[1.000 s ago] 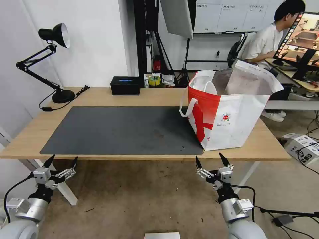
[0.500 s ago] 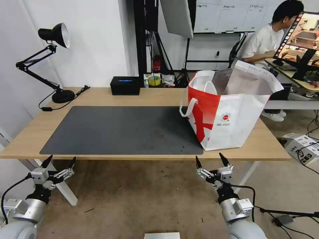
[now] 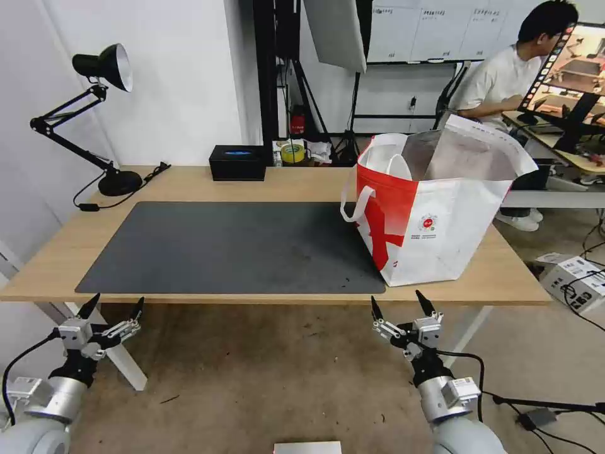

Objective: Pick up the trash from the table and place it into the takeout bag.

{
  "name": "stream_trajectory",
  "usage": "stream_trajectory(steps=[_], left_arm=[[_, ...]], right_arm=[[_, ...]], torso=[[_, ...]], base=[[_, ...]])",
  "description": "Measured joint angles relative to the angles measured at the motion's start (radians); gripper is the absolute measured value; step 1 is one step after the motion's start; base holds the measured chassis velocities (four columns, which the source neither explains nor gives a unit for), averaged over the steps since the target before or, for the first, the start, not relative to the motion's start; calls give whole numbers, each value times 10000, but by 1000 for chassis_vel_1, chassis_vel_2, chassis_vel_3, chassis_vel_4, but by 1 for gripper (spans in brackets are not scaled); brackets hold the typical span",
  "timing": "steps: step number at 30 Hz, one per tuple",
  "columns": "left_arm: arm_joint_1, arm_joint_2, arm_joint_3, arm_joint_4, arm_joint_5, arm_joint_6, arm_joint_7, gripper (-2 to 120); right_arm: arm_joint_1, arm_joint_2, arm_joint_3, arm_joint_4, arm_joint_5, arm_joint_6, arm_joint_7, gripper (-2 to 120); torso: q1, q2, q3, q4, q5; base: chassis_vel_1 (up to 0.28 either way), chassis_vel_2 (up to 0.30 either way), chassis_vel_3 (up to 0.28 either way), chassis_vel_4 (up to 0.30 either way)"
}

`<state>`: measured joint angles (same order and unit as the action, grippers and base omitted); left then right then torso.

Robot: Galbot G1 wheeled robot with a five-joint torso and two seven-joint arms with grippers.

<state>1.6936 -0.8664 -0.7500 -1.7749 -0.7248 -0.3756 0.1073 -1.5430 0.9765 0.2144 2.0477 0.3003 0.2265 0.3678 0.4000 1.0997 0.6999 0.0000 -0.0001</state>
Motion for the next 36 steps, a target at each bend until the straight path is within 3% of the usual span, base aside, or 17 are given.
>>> stream_trajectory(steps=[36], left_arm=[[-3,1,11,0,-2,16,-1,100]], right_arm=[[0,0,0,0,0,0,0,100]], torso=[[0,0,0,0,0]], base=[[0,0,0,0]])
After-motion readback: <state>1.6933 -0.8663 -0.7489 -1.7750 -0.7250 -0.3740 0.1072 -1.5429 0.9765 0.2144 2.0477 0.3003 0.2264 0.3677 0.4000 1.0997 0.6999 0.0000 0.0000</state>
